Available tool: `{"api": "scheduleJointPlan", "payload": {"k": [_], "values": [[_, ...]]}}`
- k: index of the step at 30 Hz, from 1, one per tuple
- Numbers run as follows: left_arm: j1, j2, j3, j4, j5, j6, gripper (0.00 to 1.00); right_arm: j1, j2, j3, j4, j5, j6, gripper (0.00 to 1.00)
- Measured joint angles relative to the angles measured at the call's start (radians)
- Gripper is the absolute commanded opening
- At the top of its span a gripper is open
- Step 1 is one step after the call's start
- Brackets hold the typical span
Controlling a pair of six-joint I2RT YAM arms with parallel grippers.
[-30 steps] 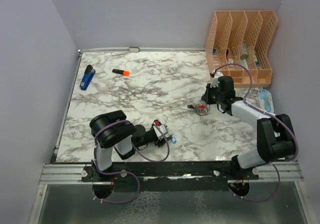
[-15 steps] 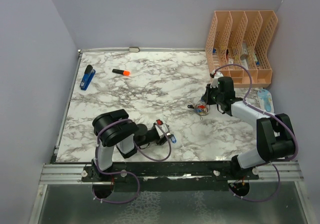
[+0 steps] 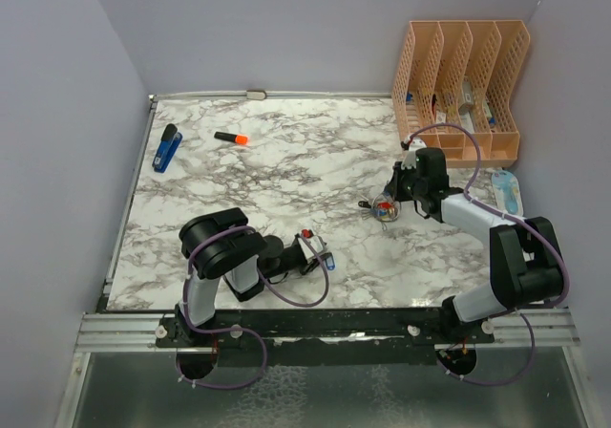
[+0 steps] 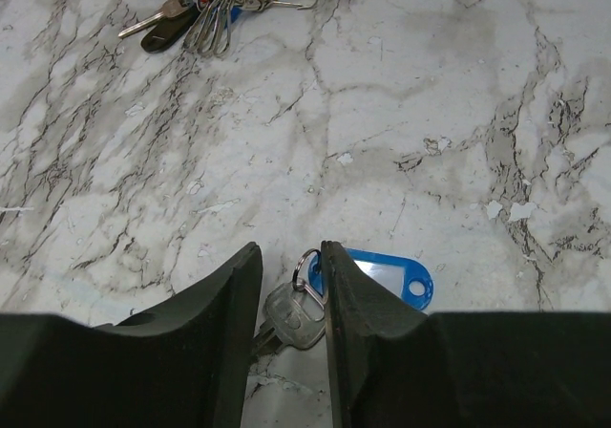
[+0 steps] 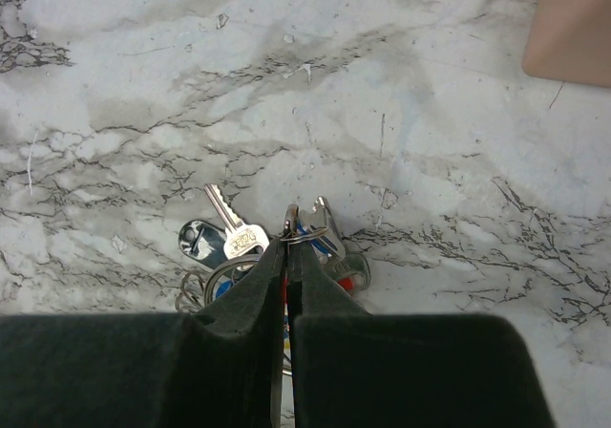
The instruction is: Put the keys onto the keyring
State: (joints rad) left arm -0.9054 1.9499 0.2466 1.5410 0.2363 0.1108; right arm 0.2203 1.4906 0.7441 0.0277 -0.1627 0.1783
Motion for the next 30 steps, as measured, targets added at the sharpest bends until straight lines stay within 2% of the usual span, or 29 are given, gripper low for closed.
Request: {"api": "scheduleJointPlan", "payload": {"k": [9,17,18,20,22,25,27,30], "values": [[0.0,0.002,0.0,0.0,-0.001,0.003,0.0,0.0,0.004,0.0,0.001,-0.002,0.0,0.01],[0.0,0.005,0.001,0.0,-0.003,0.004,0.0,0.0,0.011,0.0,-0.019,0.04,-0.002,0.02],[0.0,0.005,0.001,0.0,-0.005,0.004,0.0,0.0,0.013,0.003,-0.03,0.063,-0.002,0.07],[0.0,0.005,0.001,0.0,-0.009,0.003,0.0,0.0,0.024,0.019,-0.077,0.121,0.003,0.3],[0.0,0.005,0.002,0.0,-0.01,0.003,0.0,0.0,0.045,0.051,-0.138,0.194,0.013,0.37],[0.0,0.005,0.002,0.0,-0.01,0.003,0.0,0.0,0.049,0.086,-0.233,0.305,0.037,0.54],[0.0,0.005,0.002,0.0,-0.01,0.003,0.0,0.0,0.027,0.101,-0.291,0.358,0.046,0.55],[0.0,0.006,0.003,0.0,-0.01,0.003,0.0,0.0,-0.041,0.107,-0.345,0.376,0.043,0.52]]}}
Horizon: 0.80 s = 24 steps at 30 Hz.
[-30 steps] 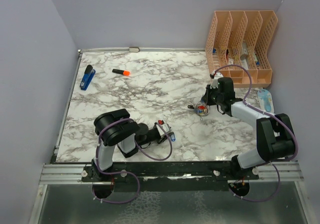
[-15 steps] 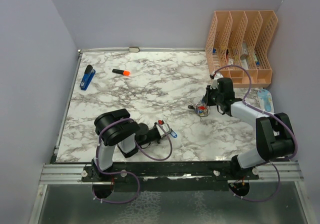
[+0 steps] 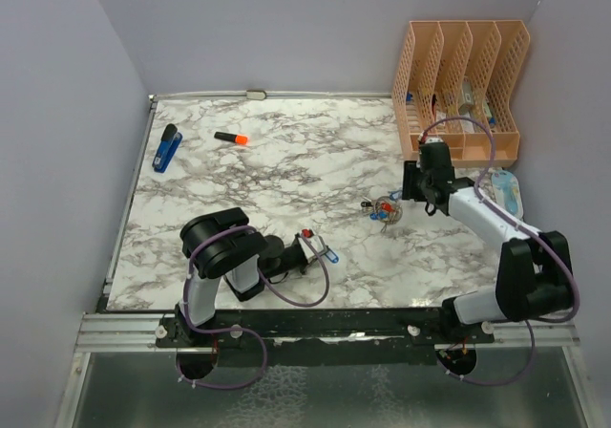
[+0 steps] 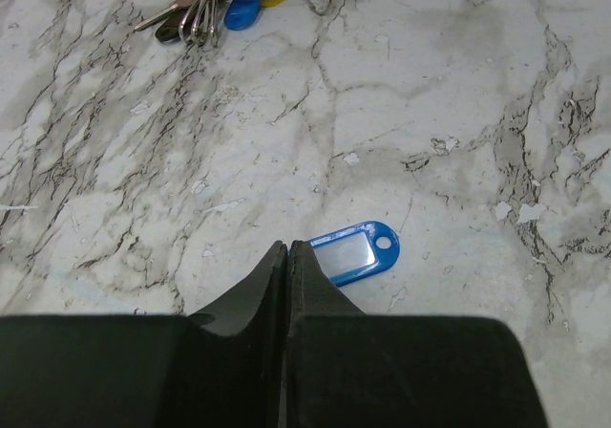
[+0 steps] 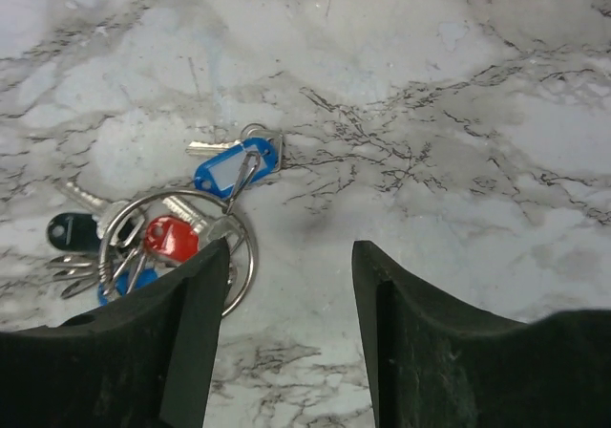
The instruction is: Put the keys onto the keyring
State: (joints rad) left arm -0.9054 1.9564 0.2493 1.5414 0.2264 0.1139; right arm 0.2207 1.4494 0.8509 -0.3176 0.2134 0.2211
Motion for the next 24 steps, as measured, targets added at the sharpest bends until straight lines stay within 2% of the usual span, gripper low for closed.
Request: {"api": "scheduleJointPlan", "payload": {"k": [8,15,20,24], "values": [[0.0,0.007,0.008,0.0,-0.001,0.001,0.0,0.042,-0.122,0.015,-0.032,-0.184,-0.1,0.33],[0.0,0.01,0.013,0.0,-0.01,0.002,0.0,0.122,-0.093,0.015,-0.077,-0.287,-0.223,0.39],[0.0,0.011,0.014,0.0,-0.011,0.002,0.0,0.177,-0.044,0.027,-0.084,-0.289,-0.317,0.38],[0.0,0.016,0.02,0.001,-0.012,0.003,0.0,0.191,0.016,0.07,-0.089,-0.29,-0.391,0.34]]}}
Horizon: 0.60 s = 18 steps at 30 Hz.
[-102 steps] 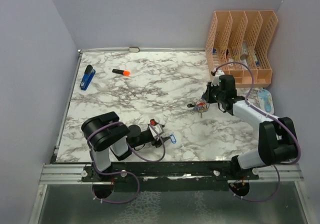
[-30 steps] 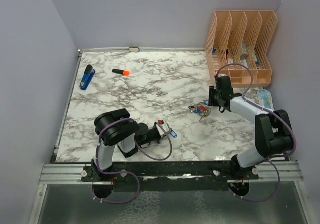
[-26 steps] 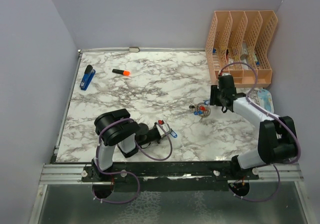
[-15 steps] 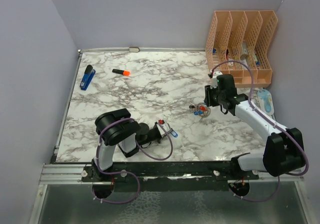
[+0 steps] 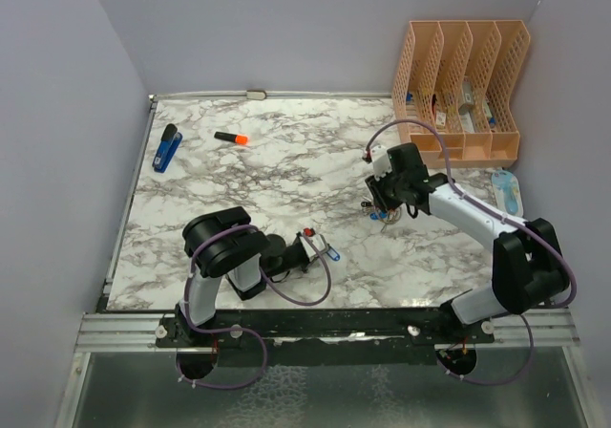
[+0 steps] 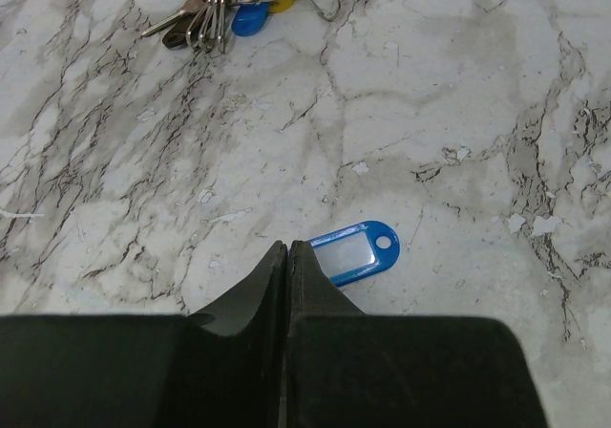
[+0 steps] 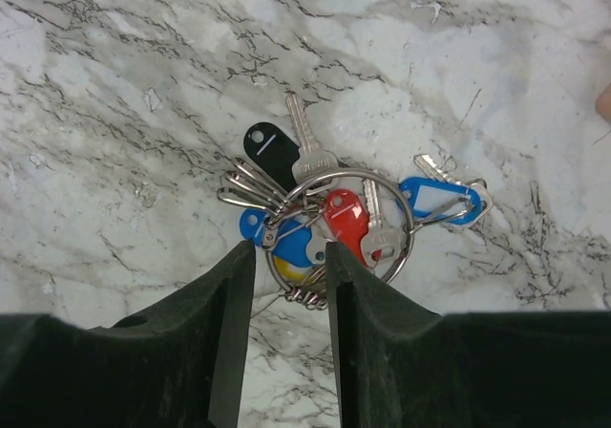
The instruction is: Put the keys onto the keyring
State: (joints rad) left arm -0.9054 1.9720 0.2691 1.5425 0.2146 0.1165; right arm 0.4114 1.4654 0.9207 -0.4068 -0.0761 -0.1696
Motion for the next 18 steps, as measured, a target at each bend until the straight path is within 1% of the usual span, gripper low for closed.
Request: {"api": "scheduleJointPlan", "payload": {"k": [6,12,18], "values": [[0.0,0.005,0.006,0.0,-0.004,0.002,0.0,0.008,0.009,0.01,-0.005,-0.002,-0.083,0.27],[0.001,0.005,0.006,0.0,-0.006,0.002,0.0,0.069,0.017,0.01,-0.008,-0.038,-0.145,0.26],[0.001,0.005,0.006,0.001,-0.007,0.002,0.0,0.089,0.098,0.009,-0.009,-0.053,-0.204,0.27]]}}
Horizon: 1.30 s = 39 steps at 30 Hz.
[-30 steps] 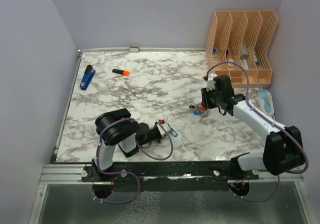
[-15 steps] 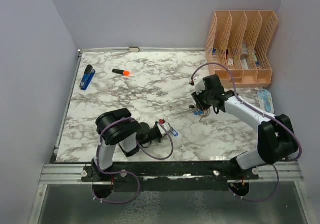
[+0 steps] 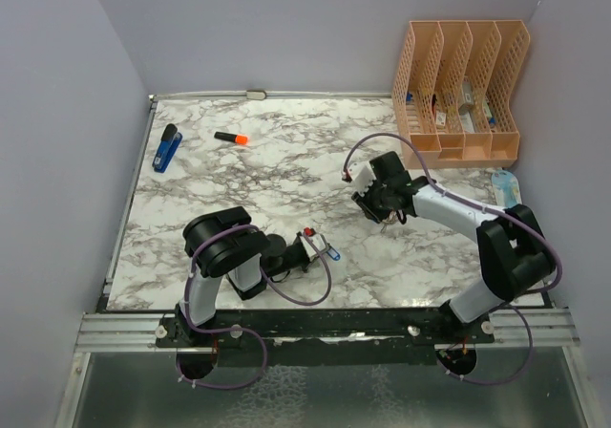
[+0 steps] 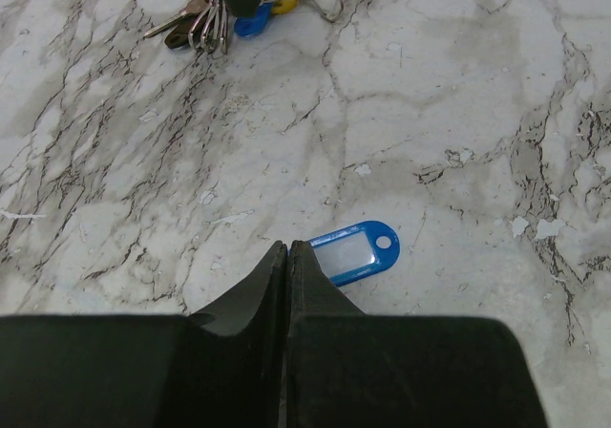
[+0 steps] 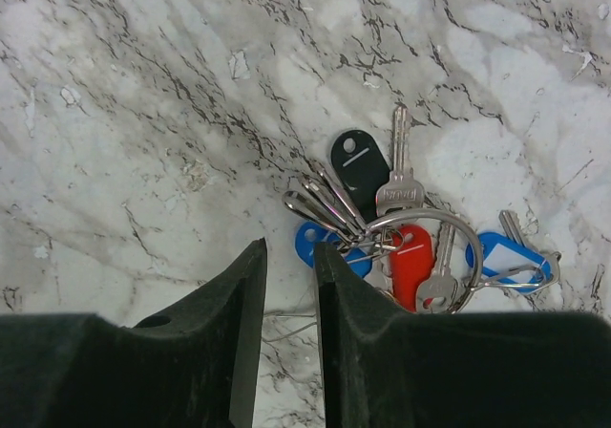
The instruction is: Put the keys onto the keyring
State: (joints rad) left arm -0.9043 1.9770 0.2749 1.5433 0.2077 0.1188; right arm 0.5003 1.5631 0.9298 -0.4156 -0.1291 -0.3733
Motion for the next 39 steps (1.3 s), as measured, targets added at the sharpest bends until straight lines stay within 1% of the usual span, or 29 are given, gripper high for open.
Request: {"api": "scheduleJointPlan", "payload": {"k": [8,15,22,26,33,39], "values": [[0.001,0.0,0.0,0.0,-0.004,0.0,0.0,0.0,0.017,-0.002,0.0,0.0,-0.074,0.27],[0.002,0.0,0.002,0.0,-0.01,0.0,0.0,0.0,0.068,0.006,-0.016,0.001,-0.105,0.26],[0.006,0.0,0.002,0.0,-0.014,0.0,0.0,0.0,0.071,0.006,-0.016,0.013,-0.111,0.2],[0.007,0.0,0.003,0.0,-0.015,0.0,0.0,0.0,0.073,0.005,0.0,0.037,-0.114,0.21],[0.008,0.0,0.003,0.0,-0.015,-0.001,0.0,0.0,0.04,0.004,0.011,0.037,-0.122,0.27],[0.008,0.0,0.004,0.0,-0.015,-0.001,0.0,0.0,0.009,0.008,0.011,0.036,-0.13,0.27]]}}
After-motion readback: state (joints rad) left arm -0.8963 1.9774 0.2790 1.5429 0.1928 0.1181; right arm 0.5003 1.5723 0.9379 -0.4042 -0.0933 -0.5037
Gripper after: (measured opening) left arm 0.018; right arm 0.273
